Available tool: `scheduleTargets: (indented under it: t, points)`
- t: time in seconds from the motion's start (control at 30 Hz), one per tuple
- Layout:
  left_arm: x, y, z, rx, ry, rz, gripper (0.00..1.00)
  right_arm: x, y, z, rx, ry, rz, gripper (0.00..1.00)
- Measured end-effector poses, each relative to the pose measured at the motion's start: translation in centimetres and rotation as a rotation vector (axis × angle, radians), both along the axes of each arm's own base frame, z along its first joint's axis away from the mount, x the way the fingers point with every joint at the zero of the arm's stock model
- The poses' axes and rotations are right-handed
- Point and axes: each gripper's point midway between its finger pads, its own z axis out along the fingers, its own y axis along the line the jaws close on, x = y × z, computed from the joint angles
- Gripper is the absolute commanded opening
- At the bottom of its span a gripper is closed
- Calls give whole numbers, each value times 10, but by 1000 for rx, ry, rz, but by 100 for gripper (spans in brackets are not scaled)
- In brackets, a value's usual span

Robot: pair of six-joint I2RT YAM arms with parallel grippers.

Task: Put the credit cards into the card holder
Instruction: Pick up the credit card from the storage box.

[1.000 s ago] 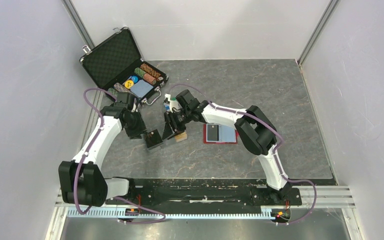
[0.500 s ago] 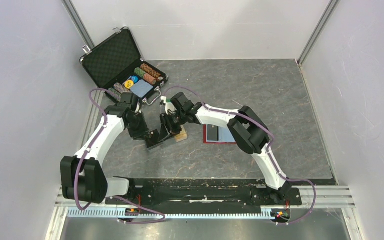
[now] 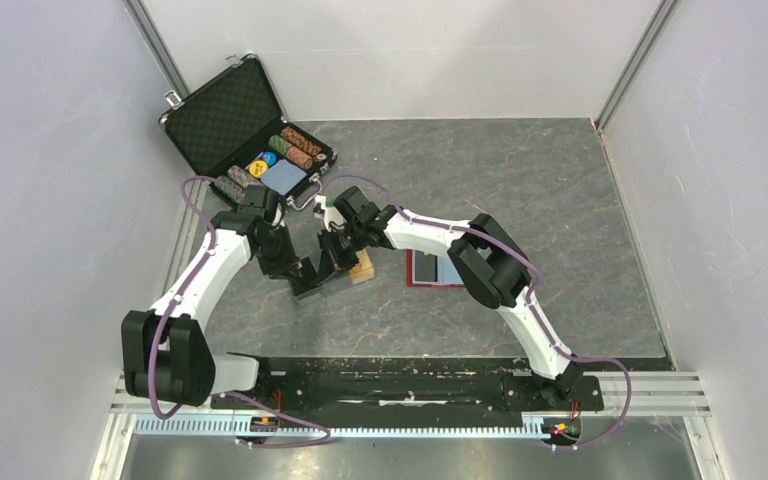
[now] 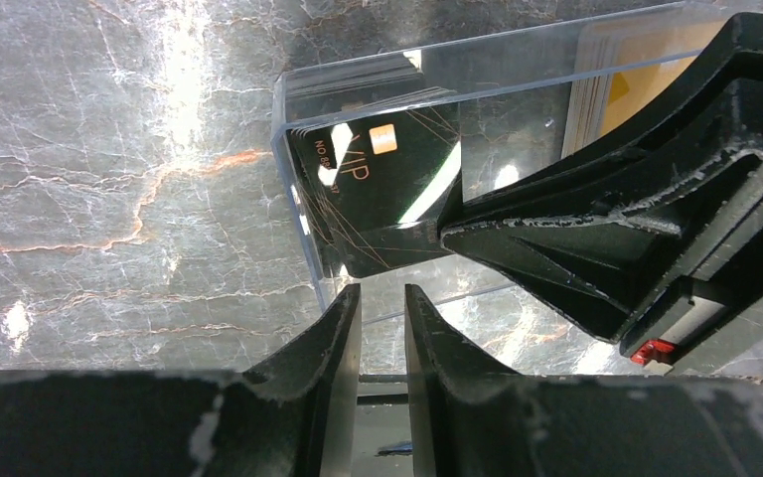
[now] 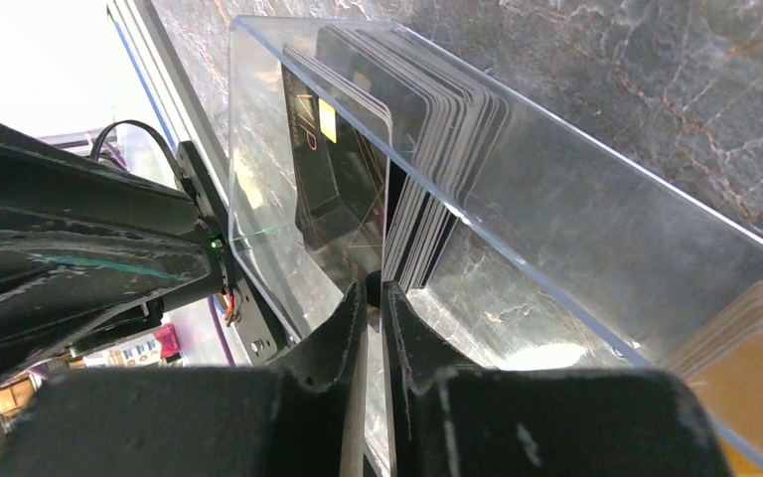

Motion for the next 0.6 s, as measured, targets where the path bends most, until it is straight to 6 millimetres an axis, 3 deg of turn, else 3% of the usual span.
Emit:
scheduleTargets:
  t: [0.2,0.43,0.6]
  points:
    - [1,-1,-3,1,5,-5,28,1,2,4,5,-7,4,10]
    - [2,-3,-3,0,-1,-11,27,1,0,6,-1,-20,12,31]
    - [2,-4,-5,2,4,-16,25,1,-1,5,-5,-27,17,31]
